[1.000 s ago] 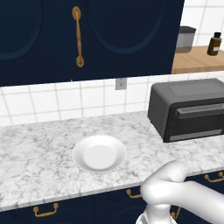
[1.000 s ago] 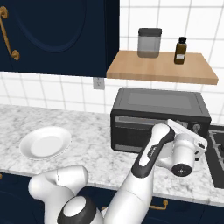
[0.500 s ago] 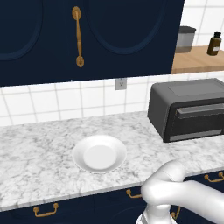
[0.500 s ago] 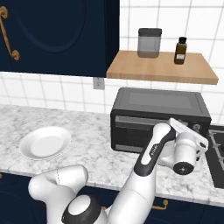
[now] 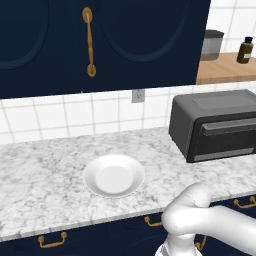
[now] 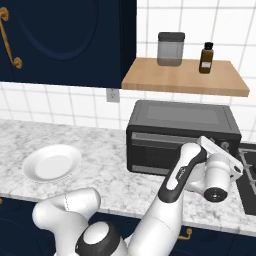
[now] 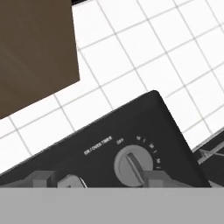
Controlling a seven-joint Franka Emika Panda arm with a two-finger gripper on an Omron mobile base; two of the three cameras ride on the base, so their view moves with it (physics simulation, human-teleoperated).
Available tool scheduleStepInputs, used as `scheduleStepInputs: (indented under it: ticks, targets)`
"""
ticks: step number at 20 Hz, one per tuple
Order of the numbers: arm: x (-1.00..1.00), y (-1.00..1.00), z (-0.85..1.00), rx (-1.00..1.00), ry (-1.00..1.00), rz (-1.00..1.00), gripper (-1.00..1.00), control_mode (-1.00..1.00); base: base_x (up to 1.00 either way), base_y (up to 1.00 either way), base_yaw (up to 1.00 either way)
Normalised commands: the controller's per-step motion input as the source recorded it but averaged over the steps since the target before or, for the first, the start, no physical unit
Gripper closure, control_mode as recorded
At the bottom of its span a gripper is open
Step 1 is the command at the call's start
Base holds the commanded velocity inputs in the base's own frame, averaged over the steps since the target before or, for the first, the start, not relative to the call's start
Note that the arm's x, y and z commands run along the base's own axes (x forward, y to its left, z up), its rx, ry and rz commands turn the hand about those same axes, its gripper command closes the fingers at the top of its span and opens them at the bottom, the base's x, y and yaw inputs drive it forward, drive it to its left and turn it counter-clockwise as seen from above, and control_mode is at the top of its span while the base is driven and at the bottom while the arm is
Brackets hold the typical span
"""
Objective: Pick up the kebab skewer and baguette bread, and place them inside the toaster oven. Close the toaster oven door and start by setting the timer.
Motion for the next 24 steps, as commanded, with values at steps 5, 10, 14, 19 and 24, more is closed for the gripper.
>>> scheduleStepInputs:
  ticks: [5, 10, 14, 19, 24]
  targets:
    - [0.01, -0.38, 0.00, 0.04, -0.05, 0.00, -1.00, -1.00, 0.00, 0.00, 0.00]
    - [0.06, -0.24, 0.00, 0.02, -0.02, 0.00, -1.00, -1.00, 0.00, 0.00, 0.00]
    - [0.14, -0.13, 0.00, 0.00, 0.00, 0.00, -1.00, -1.00, 0.00, 0.00, 0.00]
    - [0.12, -0.35, 0.00, 0.00, 0.00, 0.00, -1.00, -1.00, 0.00, 0.00, 0.00]
    - [0.00, -0.03, 0.01, 0.00, 0.00, 0.00, -1.00, -1.00, 0.00, 0.00, 0.00]
